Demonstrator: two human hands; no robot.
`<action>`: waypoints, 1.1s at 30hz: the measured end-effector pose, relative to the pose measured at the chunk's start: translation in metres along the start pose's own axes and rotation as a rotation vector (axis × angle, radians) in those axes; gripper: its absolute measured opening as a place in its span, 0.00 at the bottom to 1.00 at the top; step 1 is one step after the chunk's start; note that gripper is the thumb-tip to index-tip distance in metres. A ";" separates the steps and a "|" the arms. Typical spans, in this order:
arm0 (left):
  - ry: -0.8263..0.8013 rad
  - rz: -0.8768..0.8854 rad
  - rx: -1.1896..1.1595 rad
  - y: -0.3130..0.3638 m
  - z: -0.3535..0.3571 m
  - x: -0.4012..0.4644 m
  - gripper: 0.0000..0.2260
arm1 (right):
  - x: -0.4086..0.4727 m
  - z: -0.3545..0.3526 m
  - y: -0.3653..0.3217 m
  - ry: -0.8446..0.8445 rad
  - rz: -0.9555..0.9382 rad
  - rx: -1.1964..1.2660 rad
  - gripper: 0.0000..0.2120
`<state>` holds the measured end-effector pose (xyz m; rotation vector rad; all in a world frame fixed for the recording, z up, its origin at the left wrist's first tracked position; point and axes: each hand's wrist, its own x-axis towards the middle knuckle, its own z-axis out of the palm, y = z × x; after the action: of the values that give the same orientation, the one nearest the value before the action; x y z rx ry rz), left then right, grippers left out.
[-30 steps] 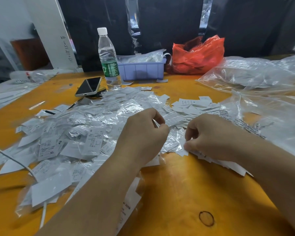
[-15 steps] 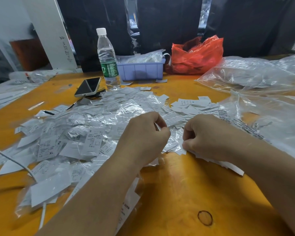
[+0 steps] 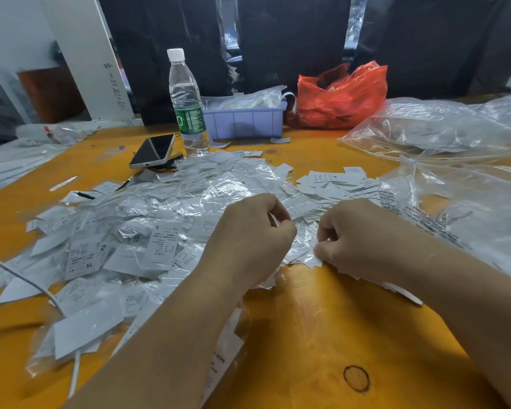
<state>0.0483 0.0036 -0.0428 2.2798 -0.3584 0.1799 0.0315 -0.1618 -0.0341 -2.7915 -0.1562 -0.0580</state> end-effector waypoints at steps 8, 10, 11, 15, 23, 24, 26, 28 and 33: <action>0.006 -0.007 0.003 -0.001 0.000 0.000 0.03 | 0.001 -0.001 0.000 0.013 -0.026 0.048 0.08; 0.003 -0.007 0.002 -0.001 0.000 0.000 0.03 | 0.002 -0.001 0.001 -0.011 0.001 0.072 0.04; 0.001 -0.008 0.002 0.000 -0.001 0.000 0.03 | 0.002 -0.002 0.001 -0.028 0.025 0.073 0.08; -0.005 -0.015 0.003 0.000 -0.001 0.000 0.04 | 0.003 -0.001 0.005 -0.041 0.050 0.056 0.12; -0.014 -0.011 -0.009 0.000 -0.002 0.000 0.03 | 0.001 -0.001 0.002 0.007 -0.011 0.072 0.05; -0.014 -0.012 -0.006 0.000 -0.002 -0.001 0.03 | 0.001 -0.001 0.002 0.007 -0.009 0.079 0.07; -0.014 -0.013 -0.009 0.001 -0.002 -0.001 0.04 | 0.001 -0.003 0.001 -0.001 0.003 0.117 0.09; -0.017 -0.008 -0.009 0.001 -0.002 -0.001 0.04 | 0.001 -0.004 0.000 -0.009 0.006 0.179 0.09; -0.026 0.015 -0.009 0.001 -0.002 -0.001 0.04 | 0.001 -0.007 0.000 0.128 -0.062 0.251 0.09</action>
<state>0.0469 0.0048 -0.0409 2.2733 -0.3890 0.1561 0.0323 -0.1640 -0.0276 -2.5238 -0.2037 -0.2170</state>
